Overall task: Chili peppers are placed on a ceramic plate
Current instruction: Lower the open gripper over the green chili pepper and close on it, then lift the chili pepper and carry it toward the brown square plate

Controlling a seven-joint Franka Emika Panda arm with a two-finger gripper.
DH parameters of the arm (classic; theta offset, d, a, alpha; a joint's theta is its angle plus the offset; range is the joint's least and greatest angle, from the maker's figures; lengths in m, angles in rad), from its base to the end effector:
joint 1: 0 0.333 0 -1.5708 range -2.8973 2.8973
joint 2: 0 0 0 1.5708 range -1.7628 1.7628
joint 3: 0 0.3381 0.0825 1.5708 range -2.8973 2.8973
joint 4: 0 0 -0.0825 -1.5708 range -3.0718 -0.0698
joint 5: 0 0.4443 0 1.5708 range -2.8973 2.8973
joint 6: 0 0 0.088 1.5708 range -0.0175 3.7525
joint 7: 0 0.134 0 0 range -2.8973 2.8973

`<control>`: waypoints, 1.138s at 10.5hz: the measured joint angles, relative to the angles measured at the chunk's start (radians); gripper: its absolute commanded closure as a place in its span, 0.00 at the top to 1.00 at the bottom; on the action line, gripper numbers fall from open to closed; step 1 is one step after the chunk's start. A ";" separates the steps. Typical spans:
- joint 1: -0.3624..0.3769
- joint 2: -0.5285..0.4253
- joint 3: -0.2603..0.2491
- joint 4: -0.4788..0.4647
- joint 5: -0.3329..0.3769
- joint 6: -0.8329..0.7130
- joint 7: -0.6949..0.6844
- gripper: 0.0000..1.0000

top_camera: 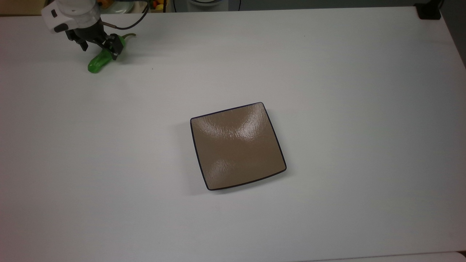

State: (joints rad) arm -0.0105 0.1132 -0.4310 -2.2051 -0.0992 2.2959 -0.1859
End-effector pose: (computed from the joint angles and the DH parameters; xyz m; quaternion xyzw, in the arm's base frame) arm 0.5293 -0.2555 0.2886 0.9938 -0.0933 -0.0251 0.0554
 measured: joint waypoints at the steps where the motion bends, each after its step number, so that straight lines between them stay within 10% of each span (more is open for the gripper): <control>1: -0.001 0.008 0.000 -0.016 0.000 0.016 -0.002 0.98; 4: -0.001 0.024 0.000 -0.047 0.000 0.053 -0.002 0.78; 8: 0.000 0.025 0.000 -0.061 0.000 0.053 -0.002 0.12; 12: 0.001 0.023 0.000 -0.061 0.000 0.053 -0.002 0.00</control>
State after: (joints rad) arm -0.0091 0.1359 -0.4309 -2.2658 -0.0991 2.3487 -0.1882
